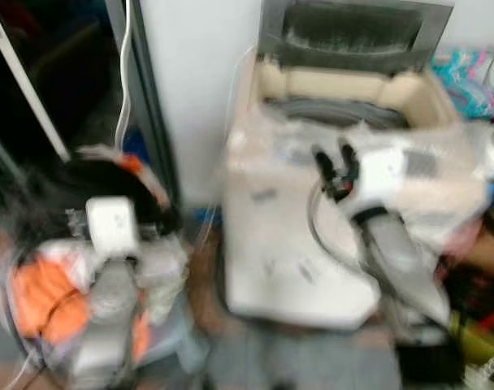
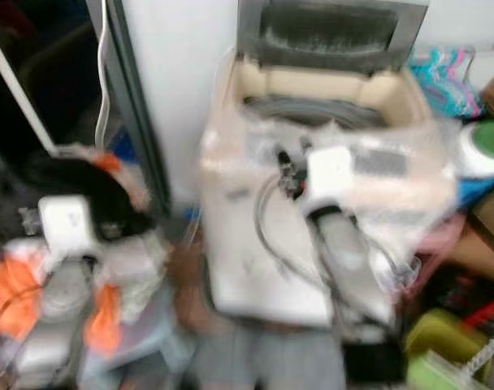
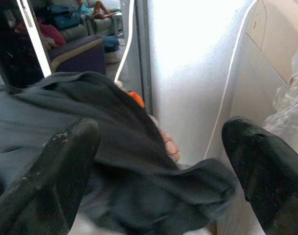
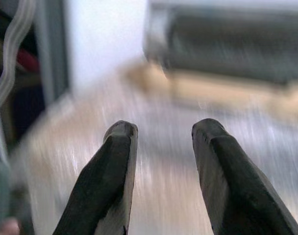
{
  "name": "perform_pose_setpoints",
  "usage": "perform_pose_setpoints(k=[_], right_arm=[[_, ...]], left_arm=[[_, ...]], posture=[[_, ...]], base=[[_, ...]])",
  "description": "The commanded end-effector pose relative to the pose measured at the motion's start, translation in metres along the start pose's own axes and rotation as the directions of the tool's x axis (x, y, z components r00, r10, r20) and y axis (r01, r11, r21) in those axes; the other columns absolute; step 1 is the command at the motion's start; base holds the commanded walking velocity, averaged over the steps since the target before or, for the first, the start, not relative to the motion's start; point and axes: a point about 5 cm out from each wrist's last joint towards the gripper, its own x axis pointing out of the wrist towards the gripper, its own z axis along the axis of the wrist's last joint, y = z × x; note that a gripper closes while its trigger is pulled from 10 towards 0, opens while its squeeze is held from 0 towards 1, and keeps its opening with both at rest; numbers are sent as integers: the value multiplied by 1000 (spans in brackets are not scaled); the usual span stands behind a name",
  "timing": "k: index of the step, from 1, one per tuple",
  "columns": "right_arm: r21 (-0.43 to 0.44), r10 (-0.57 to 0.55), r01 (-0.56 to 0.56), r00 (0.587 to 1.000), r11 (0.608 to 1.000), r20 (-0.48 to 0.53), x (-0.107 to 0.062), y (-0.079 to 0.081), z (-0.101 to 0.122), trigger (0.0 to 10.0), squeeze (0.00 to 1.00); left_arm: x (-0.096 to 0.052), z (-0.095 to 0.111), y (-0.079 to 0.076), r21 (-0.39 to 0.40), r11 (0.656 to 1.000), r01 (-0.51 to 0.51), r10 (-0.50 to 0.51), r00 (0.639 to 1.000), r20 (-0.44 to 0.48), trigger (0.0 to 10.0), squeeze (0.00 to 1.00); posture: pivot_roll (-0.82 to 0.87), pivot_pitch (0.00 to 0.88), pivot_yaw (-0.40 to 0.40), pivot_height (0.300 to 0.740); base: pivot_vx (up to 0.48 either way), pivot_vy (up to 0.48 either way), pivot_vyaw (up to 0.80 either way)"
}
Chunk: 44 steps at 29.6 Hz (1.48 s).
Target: Clothes washing
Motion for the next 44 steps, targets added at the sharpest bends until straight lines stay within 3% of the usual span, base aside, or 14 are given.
perform_pose_setpoints(k=[1,3,5,6,8,10,14,19,20,21,22,28,29,44], right_arm=[[36,-22,22,1000,999,3,-4,9,3,10000,0],[130,-26,31,999,991,-40,-14,18,-6,10000,0],[158,-44,51,998,986,-48,-14,16,-5,10000,0],[186,-95,106,993,977,-70,-13,6,-6,10000,0],[176,-93,105,993,979,-73,-13,6,-6,10000,0],[46,-42,45,996,998,-80,-12,13,-5,10000,0],[126,22,-11,996,992,-85,-7,20,-2,10000,0],[48,-16,24,988,999,-153,1,14,-3,10000,0],[226,24,12,987,974,-156,3,14,-2,10000,0],[264,22,15,990,964,-138,4,13,1,10000,0],[219,9,13,995,976,-100,8,10,5,10000,984],[189,53,-48,998,981,-20,19,17,18,10000,1000],[156,106,-108,994,982,23,25,23,27,10000,1000],[28,307,-308,951,951,44,45,41,29,10000,1000]], left_arm=[[0,5,8,33,999,-25,24,999,36,10000,0],[-1,2,8,40,998,-49,49,999,22,10000,0],[0,2,7,30,999,-31,31,999,14,10000,0],[1,2,5,26,999,-24,24,1000,17,10000,0],[1,3,5,26,999,-24,24,1000,18,10000,0],[3,5,6,38,998,-44,43,999,34,10000,0],[3,6,9,52,996,-72,70,997,25,10000,0],[1,6,12,64,996,-67,65,997,27,10000,0],[1,6,13,90,993,-70,67,997,36,10000,0],[1,6,13,97,993,-72,69,997,36,10000,0],[2,6,13,83,994,-69,67,997,34,10000,0],[3,9,13,106,991,-80,76,996,49,10000,0],[2,9,14,112,990,-81,77,996,40,10000,0],[-8,0,4,67,997,-36,37,999,-19,10000,0]], posture=[[-66,0,2,740],[-68,0,5,740],[-73,0,7,740],[-80,0,12,740],[-78,0,11,740],[-77,0,11,740],[-69,0,14,740],[-70,0,13,740],[-68,0,13,740],[-63,0,12,740],[-59,0,13,740],[-51,0,23,740],[-37,0,19,740],[-19,0,-21,740]], base=[[0,480,0],[0,461,0],[0,431,0],[0,352,0],[0,176,0],[0,0,0],[0,0,0],[0,0,0],[0,0,0],[0,0,0],[0,0,575],[0,0,600],[0,0,613],[0,0,613]])
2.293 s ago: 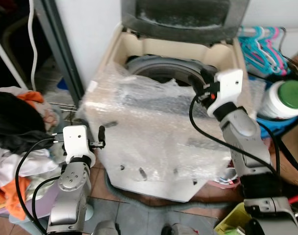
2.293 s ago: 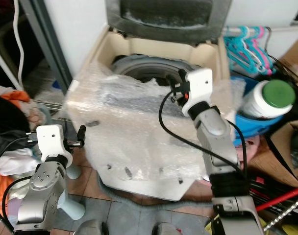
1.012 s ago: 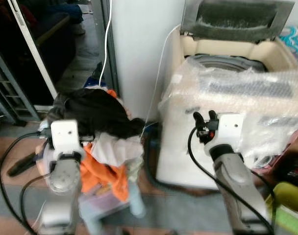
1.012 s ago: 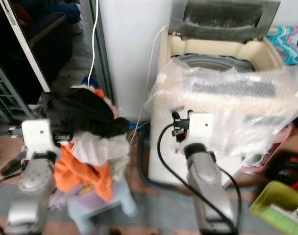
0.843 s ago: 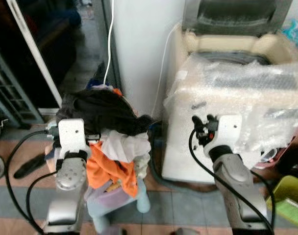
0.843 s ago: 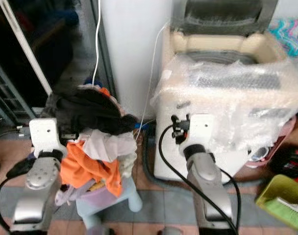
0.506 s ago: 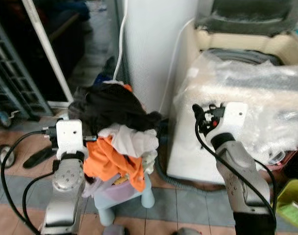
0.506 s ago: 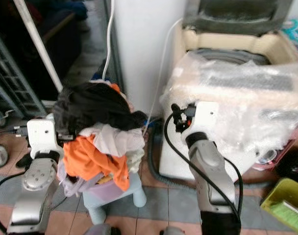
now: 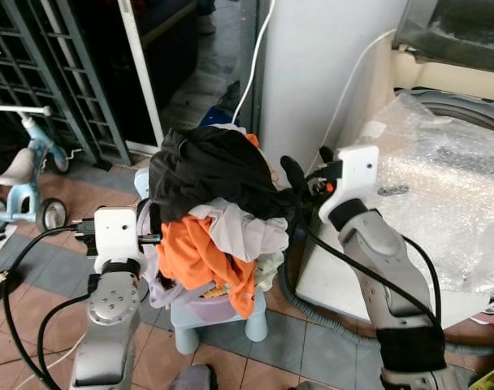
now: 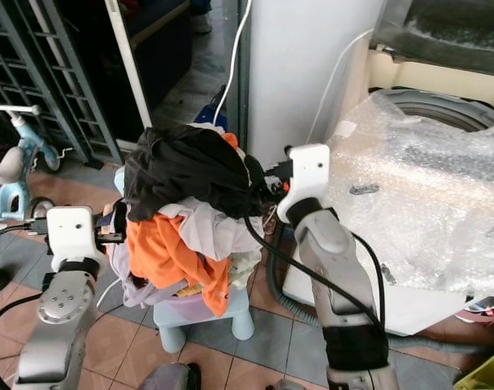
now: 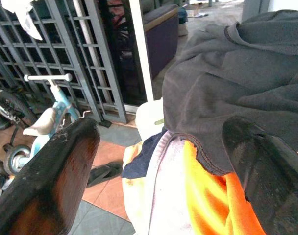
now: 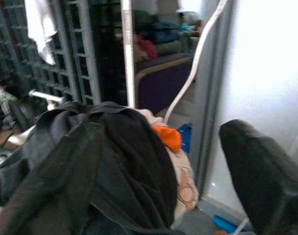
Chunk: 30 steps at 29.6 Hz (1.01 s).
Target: Clothes washing
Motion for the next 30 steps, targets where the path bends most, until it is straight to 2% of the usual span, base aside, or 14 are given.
perform_pose_setpoints(k=[1,5,11,12,13,18,20,21,22,24,27,28,30], right_arm=[[-19,25,-25,1000,1000,9,6,1,2,10000,1000],[-20,28,-28,1000,999,10,14,0,2,10000,1000],[-25,56,-56,998,998,-12,11,6,-7,10000,1000],[-40,57,-58,998,997,-26,10,7,-9,10000,576],[-54,53,-55,998,997,-30,8,7,-11,10000,0],[-97,-20,14,998,995,-57,6,0,-19,10000,0],[-153,-42,31,997,988,-68,6,0,-22,10000,0],[-59,-13,8,997,998,-79,5,4,-24,10000,0],[-59,-13,8,997,998,-79,5,4,-24,10000,0],[-170,-69,48,991,984,-119,6,-2,-28,10000,0],[-132,27,-41,994,990,-106,4,2,-27,10000,0],[-163,14,-30,995,986,-101,5,2,-27,10000,0],[-166,11,-28,994,986,-105,5,2,-28,10000,0]], left_arm=[[-1,4,0,-6,1000,6,-6,1000,10,10000,0],[1,4,5,-36,999,-13,13,1000,2,10000,0],[1,5,6,-53,999,-5,6,1000,10,10000,0],[1,5,5,-59,998,0,0,1000,13,10000,0],[1,4,5,-58,998,-2,2,1000,11,10000,0],[0,3,4,-74,997,-2,2,1000,3,10000,0],[1,2,4,-73,997,-1,1,1000,2,10000,0],[1,2,4,-73,997,-1,1,1000,0,10000,0],[1,2,4,-73,997,-1,1,1000,0,10000,0],[2,2,5,-54,998,-26,26,1000,-3,10000,0],[4,2,5,-46,998,-39,39,999,2,10000,0],[5,3,5,-48,998,-39,39,999,3,10000,0],[6,3,4,-49,998,-37,37,999,4,10000,0]], posture=[[-19,0,-21,740],[-15,0,-25,740],[-18,0,-26,740],[-18,0,-26,740],[-19,0,-25,740],[-22,0,-22,740],[-25,0,-19,740],[-26,0,-17,740],[-26,0,-17,740],[-24,0,-21,740],[-18,0,-23,740],[-16,0,-24,740],[-15,0,-25,740]], base=[[0,0,613],[0,0,613],[0,0,614],[0,0,575],[0,0,0],[105,0,0],[131,0,0],[0,0,0],[0,0,0],[0,0,0],[0,0,142],[0,0,775],[0,0,775]])
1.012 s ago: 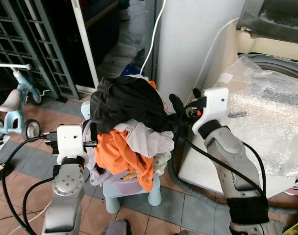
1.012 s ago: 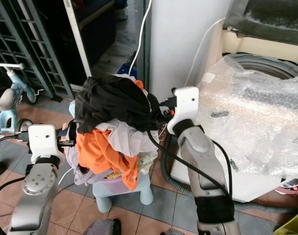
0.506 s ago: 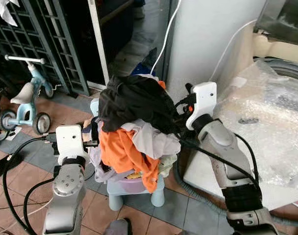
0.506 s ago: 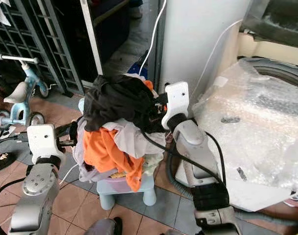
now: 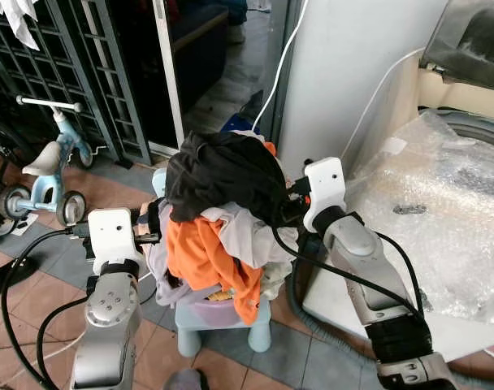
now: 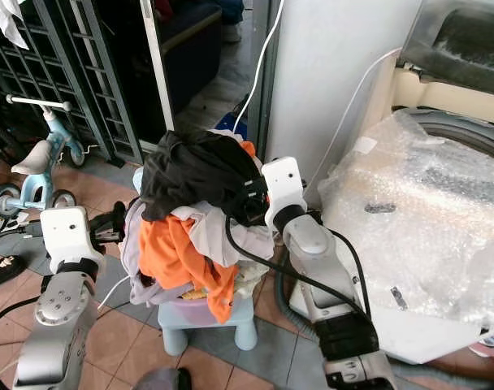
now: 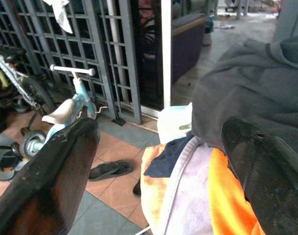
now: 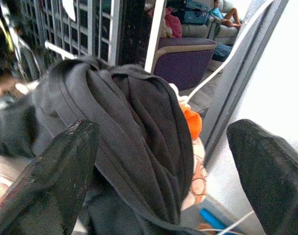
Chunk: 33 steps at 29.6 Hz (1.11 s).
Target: Clothes washing
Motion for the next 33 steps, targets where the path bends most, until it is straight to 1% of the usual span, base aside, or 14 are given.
perform_pose_setpoints(k=[1,5,8,10,12,16,18,19,21,22,26,28,30,33], right_arm=[[12,7,-7,1000,1000,18,3,2,3,10000,0],[20,9,-10,1000,1000,28,4,3,5,10000,0],[18,15,-15,1000,1000,26,6,3,5,10000,0],[-2,8,-8,1000,1000,24,7,1,5,10000,0],[-29,-25,25,1000,999,7,10,-4,4,10000,0],[-45,-38,38,999,998,3,13,-7,5,10000,0],[-65,-59,58,998,996,-15,17,-11,5,10000,0],[-64,-80,78,997,995,-25,20,-13,4,10000,0],[-63,-83,81,996,995,-27,21,-14,4,10000,0],[-85,-107,103,993,991,-46,22,-16,2,10000,0],[-115,-150,142,986,983,-66,23,-19,-2,10000,0],[-121,-192,182,978,976,-77,23,-22,-5,10000,0],[-138,-213,199,972,970,-101,22,-24,-9,10000,0],[-122,-229,212,962,970,-152,22,-26,-16,10000,0]], left_arm=[[0,-2,4,9,1000,-15,16,1000,-8,10000,0],[-1,-2,3,8,1000,-10,10,1000,-10,10000,0],[-4,-3,-1,-9,1000,16,-16,1000,-26,10000,0],[-4,-2,-2,-9,1000,24,-24,999,-25,10000,0],[-3,-3,-2,-13,1000,24,-24,999,-26,10000,0],[-2,-2,-2,-10,999,38,-39,999,-20,10000,0],[-2,-1,-3,-13,998,54,-54,998,-15,10000,0],[-3,-1,-3,-3,998,56,-56,998,-7,10000,0],[-3,-1,-3,-3,998,57,-57,998,-5,10000,0],[-5,-2,-2,-8,998,55,-55,998,-10,10000,0],[-7,-4,0,-16,999,52,-53,998,-18,10000,0],[-8,-4,-1,-21,998,56,-57,998,-19,10000,0],[-8,-4,-1,-19,998,58,-59,998,-19,10000,0],[-7,-5,-2,-15,998,64,-64,998,-18,10000,0]], posture=[[-12,0,-26,740],[-11,0,-26,740],[-10,0,-24,740],[-10,0,-22,740],[-12,0,-21,740],[-12,0,-20,740],[-10,0,-21,740],[-9,0,-23,740],[-9,0,-23,740],[-5,0,-26,740],[-3,0,-28,740],[-3,0,-28,740],[-3,0,-28,740],[-5,0,-29,740]], base=[[0,0,781],[0,0,777],[0,0,775],[0,0,775],[0,0,775],[0,0,775],[0,0,606],[0,0,0],[0,0,0],[262,0,0],[287,0,0],[300,0,0],[300,0,0],[271,0,0]])
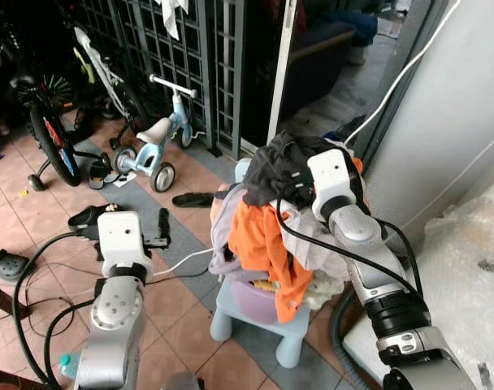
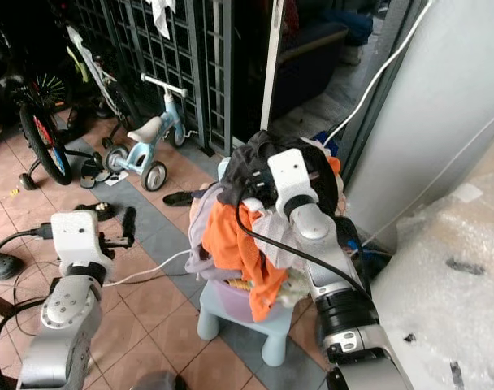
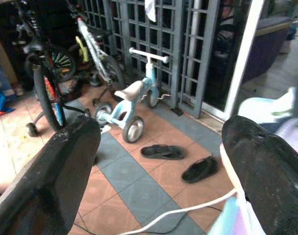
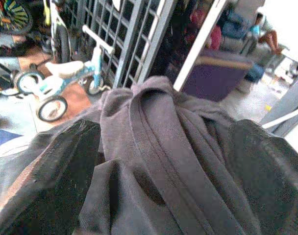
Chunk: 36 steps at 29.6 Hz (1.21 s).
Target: Clothes washing
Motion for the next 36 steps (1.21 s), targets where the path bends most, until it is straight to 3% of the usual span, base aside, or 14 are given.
perform_pose_setpoints(k=[1,8,9,10,22,26,29,36], right_arm=[[-13,-29,29,999,1000,-42,2,-8,-5,10000,0],[13,-30,32,994,999,-110,2,-8,-16,9725,0],[29,-27,30,993,999,-114,2,-8,-17,7098,0],[50,-16,22,992,999,-129,2,-7,-19,0,0],[191,207,-168,956,967,-209,-6,20,-33,0,0],[252,242,-184,944,950,-223,-7,25,-36,0,0],[363,291,-200,933,910,-213,-9,31,-35,0,0],[416,271,-168,941,894,-202,-6,34,-34,0,0]], left_arm=[[1,3,-2,1,1000,13,-13,1000,16,10000,0],[1,2,-3,-5,1000,17,-17,1000,17,10000,0],[0,2,-4,-18,1000,14,-13,1000,12,10000,0],[0,2,-4,-24,1000,11,-11,1000,16,10000,0],[-1,1,-4,-12,1000,17,-17,1000,4,10000,0],[0,1,-5,-14,1000,23,-23,1000,2,10000,0],[0,0,-6,-32,999,28,-29,1000,-8,10000,0],[-1,-4,-10,-66,996,59,-62,997,-36,10000,0]], posture=[[-6,0,-29,740],[-3,0,-32,740],[-1,0,-35,740],[-1,0,-35,740],[-2,0,-30,740],[-2,0,-28,740],[-2,0,-28,740],[4,0,-1,740]], base=[[262,0,0],[292,0,0],[259,0,0],[0,0,0],[0,0,0],[0,0,0],[0,0,0],[0,0,0]])
